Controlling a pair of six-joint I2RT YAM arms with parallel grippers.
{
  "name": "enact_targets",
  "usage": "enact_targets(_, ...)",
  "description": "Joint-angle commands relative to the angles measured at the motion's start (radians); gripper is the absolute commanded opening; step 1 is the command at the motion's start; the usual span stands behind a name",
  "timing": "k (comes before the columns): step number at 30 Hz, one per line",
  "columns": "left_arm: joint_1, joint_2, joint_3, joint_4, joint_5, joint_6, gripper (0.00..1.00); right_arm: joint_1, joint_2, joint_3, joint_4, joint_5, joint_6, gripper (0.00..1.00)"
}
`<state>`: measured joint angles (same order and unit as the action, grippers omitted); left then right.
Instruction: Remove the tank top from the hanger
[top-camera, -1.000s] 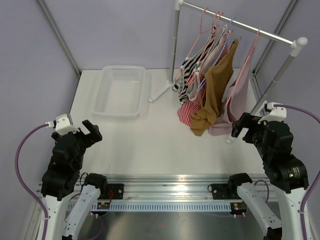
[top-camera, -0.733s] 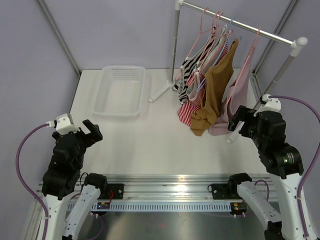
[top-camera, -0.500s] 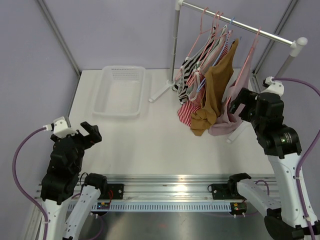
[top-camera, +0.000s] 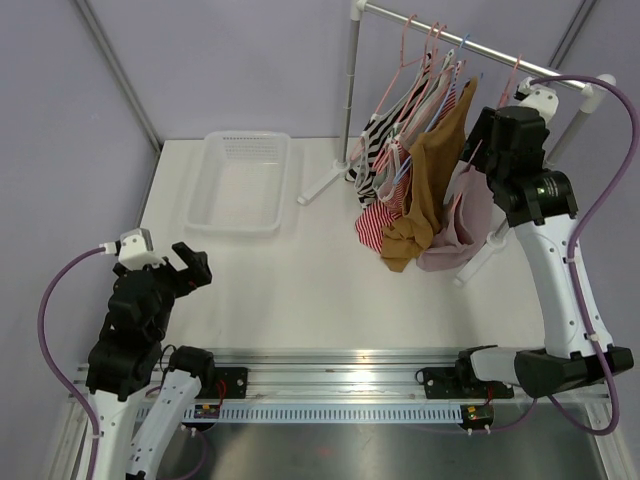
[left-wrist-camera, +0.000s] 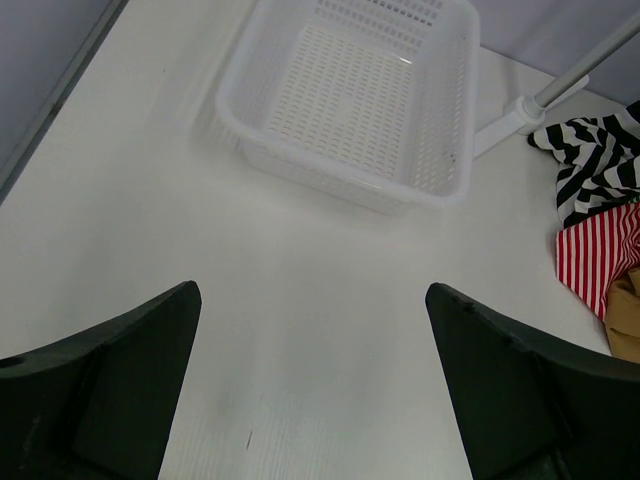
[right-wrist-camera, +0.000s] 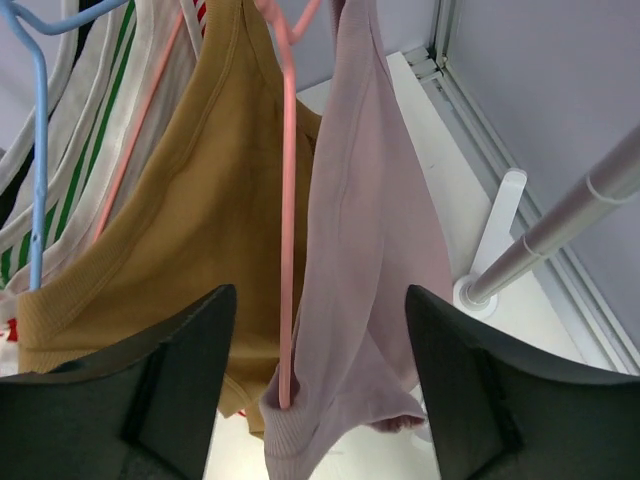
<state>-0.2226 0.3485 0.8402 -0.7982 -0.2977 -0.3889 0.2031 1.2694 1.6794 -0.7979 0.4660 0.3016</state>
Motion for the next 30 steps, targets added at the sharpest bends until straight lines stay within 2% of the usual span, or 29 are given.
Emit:
enact_targets(1,-0.006,0.012,-0.006,0.063,0.045,0.019,0.99,0.005,0.048,0.083,0.046,0.069,-0.038,0.72)
enact_targets(5,-0.006,0.02,-0.009,0.067,0.057,0.019,0.99,0.005,0.11,0.118,0.043,0.128,-0.064,0.54)
enact_targets(7,-0.006,0.021,-0.009,0.067,0.061,0.021,0.99,0.005,0.122,0.118,0.051,0.132,-0.061,0.53)
enact_targets(8,-0.006,0.021,-0.007,0.067,0.062,0.022,0.99,0.004,0.133,0.12,0.049,0.135,-0.062,0.46)
enact_targets(11,-0.008,0.018,-0.009,0.067,0.063,0.022,0.99,0.005,0.15,0.117,0.043,0.144,-0.056,0.41)
enact_targets(16,-0.011,0.02,-0.009,0.067,0.065,0.022,0.99,0.005,0.14,0.085,0.048,0.14,-0.033,0.19)
enact_targets(19,-0.012,0.023,-0.007,0.068,0.071,0.027,0.99,0.005,0.122,0.1,0.039,0.135,-0.022,0.02)
enact_targets(25,-0.012,0.029,0.011,0.062,0.097,0.041,0.99,0.004,0.097,0.215,-0.001,0.108,-0.028,0.0)
enact_targets(30,-0.012,0.043,0.026,0.073,0.176,0.062,0.99,0.005,0.088,0.328,-0.061,0.071,-0.042,0.0)
